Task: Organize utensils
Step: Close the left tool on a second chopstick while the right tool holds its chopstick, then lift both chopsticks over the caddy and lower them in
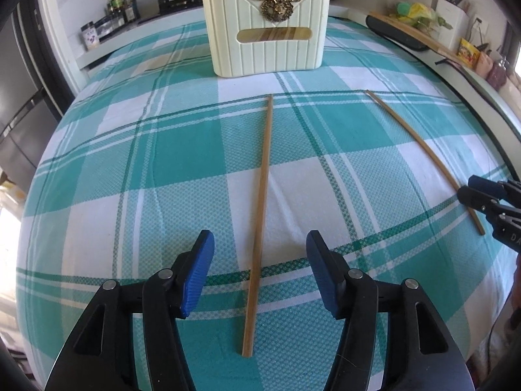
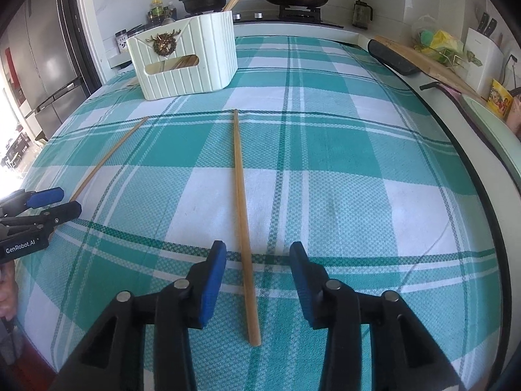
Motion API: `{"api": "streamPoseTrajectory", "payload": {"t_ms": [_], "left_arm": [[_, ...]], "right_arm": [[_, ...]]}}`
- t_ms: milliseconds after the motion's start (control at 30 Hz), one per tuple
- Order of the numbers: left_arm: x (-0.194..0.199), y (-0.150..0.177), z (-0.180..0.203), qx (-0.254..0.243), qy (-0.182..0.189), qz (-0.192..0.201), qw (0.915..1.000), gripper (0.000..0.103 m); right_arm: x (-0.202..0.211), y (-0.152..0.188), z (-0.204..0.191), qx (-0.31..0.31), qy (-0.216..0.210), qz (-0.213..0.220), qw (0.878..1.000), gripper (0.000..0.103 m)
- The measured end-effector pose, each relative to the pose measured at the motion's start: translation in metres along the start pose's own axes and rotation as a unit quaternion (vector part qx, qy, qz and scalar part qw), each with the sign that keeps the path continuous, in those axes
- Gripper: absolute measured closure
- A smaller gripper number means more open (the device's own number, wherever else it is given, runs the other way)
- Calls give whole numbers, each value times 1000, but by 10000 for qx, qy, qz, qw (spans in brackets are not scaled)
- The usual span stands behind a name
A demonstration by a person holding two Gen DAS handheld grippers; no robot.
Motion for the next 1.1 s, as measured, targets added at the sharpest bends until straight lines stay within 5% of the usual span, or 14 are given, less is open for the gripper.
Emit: {"api": "streamPoseTrajectory", "payload": {"t_ms": [300,600,700,733,800,833,967,1100], "left_arm": [[-14,-37,-8,-318,984,-424,9937,30],[-63,-85,-4,-846,655,-585,9925,33],[-71,-100,-1,-882,697,-585,9919,51],[-73,-105,1,-901,720,-570,9917,67],[-75,-111,6,-949,803,-538,9908,95],[-76,-114,9,-931,863,-531,9905,98],[-64,-120,2,-706,906,-274,9930,99],[-12,-127,-20,-385,1051,356,9931,99]], "right_arm": [[-5,-39,-6,581,-503,-593,9953,62],[-62,-88,-27,1084,-495,-1108,9867,62],[-82,-102,-26,979,-450,-1167,9873,62],[-85,-109,-28,967,-454,-1106,9881,64],[-93,-120,-32,969,-411,-1070,9887,88],[-97,-124,-33,928,-455,-1077,9888,96],[-97,-136,-34,735,-541,-929,9915,97],[-46,-149,-34,500,-911,-172,9944,97]]}}
Point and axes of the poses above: each gripper's, at about its wrist camera, not at the fingertips, and x roughly against the way its jaws point, z to its right, y to its underside, the point moved 6 cm from there along -x, roughly the way its jaws point, and after that the axes turned 1 degree about -y, right-handed, at the moved point
